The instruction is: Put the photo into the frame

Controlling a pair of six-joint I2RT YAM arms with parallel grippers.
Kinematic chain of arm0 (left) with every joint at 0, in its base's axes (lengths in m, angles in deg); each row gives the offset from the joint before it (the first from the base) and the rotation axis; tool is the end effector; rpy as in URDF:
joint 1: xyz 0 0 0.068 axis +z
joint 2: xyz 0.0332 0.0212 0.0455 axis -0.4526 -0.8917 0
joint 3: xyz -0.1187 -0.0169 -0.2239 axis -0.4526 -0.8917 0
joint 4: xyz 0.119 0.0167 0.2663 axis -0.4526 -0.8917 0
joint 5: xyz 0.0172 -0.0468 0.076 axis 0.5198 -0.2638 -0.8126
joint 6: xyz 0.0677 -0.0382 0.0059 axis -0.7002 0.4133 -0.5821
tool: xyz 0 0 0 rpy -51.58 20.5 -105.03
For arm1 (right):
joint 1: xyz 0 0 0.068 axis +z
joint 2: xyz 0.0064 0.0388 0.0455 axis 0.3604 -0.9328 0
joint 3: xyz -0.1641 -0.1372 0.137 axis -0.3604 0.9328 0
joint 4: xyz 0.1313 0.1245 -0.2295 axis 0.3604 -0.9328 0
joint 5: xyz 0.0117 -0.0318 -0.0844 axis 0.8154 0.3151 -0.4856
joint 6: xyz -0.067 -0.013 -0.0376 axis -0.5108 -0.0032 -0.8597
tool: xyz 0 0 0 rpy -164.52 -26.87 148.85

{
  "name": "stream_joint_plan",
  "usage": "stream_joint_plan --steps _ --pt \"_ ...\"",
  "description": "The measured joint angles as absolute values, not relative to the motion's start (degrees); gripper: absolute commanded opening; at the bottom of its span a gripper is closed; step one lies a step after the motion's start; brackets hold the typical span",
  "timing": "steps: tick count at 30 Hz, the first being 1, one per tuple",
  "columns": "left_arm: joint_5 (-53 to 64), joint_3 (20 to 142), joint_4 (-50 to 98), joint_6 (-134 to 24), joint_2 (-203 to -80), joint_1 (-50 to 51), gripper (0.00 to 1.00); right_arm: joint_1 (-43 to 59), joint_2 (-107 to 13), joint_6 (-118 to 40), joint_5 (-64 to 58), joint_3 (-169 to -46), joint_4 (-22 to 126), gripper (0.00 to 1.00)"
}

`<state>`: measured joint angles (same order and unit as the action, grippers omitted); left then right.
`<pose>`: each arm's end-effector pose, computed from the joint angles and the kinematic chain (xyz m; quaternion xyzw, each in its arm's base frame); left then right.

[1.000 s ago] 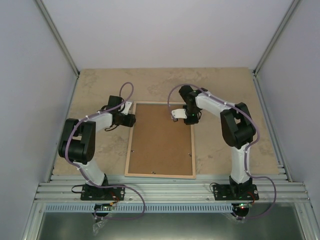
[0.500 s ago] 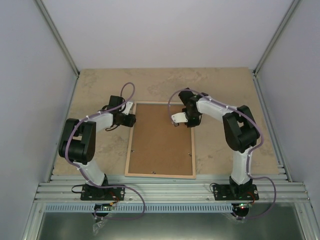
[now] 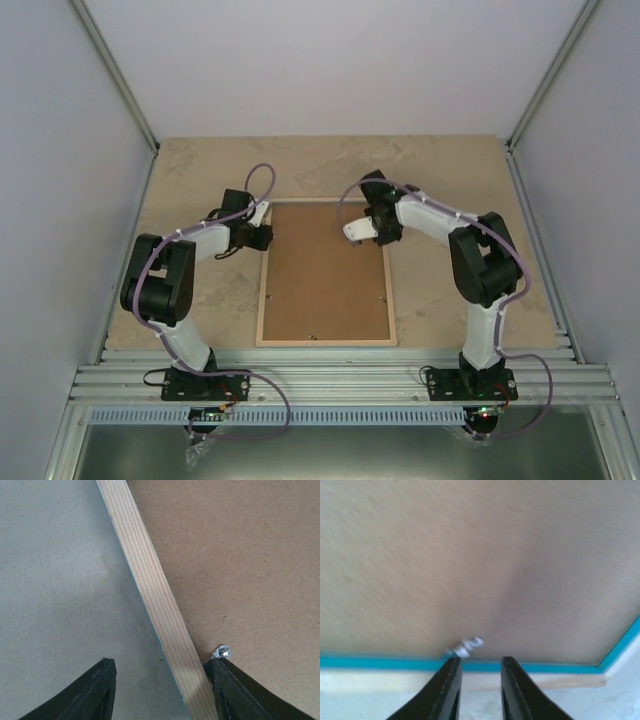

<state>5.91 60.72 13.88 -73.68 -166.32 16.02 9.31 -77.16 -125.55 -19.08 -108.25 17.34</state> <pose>0.3619 -0.0801 0.0717 0.1711 0.9384 -0.0836 0.2883 0.3645 0.2024 0.0993 -0.7986 0.5732 -0.1375 0.1215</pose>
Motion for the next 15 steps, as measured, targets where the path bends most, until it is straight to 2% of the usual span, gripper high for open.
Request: stream_joint_plan --steps 3,7,11,15 --pt "4.66 61.00 13.46 -73.61 -166.32 16.11 0.58 7.63 -81.25 -120.08 -16.94 -120.53 8.57 0.52" --pt "4.07 61.13 13.31 -73.59 -166.32 16.08 0.59 4.09 -79.81 -114.99 -8.61 -128.79 1.62 0.68" --pt "3.57 61.13 13.29 -73.61 -166.21 15.97 0.59 1.92 -70.32 -113.66 -2.53 -119.90 -2.81 0.70" --pt "3.26 60.93 13.48 -73.64 -166.10 15.84 0.59 4.59 -59.98 -113.26 2.21 -106.43 -5.87 0.59"
